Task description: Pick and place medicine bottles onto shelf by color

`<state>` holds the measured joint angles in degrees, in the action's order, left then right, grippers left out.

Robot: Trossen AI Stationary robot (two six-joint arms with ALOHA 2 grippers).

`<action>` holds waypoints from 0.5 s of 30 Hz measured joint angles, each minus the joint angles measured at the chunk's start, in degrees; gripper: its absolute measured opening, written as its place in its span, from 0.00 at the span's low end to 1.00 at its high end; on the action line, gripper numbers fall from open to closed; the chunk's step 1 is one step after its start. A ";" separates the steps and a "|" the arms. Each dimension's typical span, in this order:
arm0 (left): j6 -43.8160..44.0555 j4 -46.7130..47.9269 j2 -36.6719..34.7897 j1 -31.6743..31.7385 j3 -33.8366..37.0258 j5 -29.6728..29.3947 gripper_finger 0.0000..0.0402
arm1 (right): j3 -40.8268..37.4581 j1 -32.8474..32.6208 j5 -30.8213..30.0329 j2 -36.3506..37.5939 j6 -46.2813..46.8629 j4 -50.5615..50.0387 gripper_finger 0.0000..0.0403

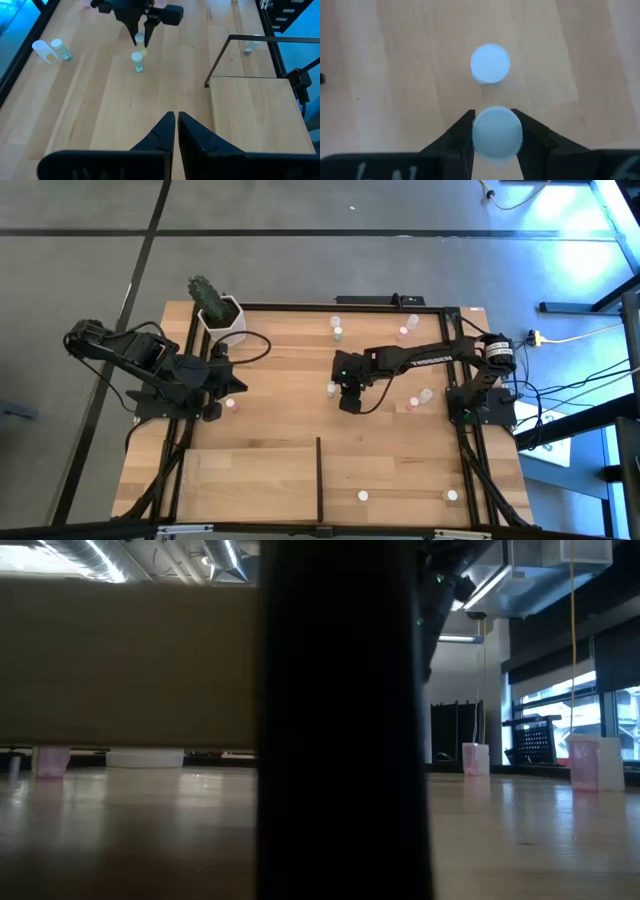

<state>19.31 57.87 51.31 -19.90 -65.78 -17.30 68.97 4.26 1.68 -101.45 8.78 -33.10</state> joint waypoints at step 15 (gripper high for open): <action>0.00 -0.02 0.00 0.02 -0.01 0.00 0.03 | 27.36 -1.13 -1.68 0.04 -0.48 -20.96 0.28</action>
<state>19.31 57.85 51.31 -19.88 -65.79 -17.30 96.33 3.13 0.00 -101.41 8.29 -54.06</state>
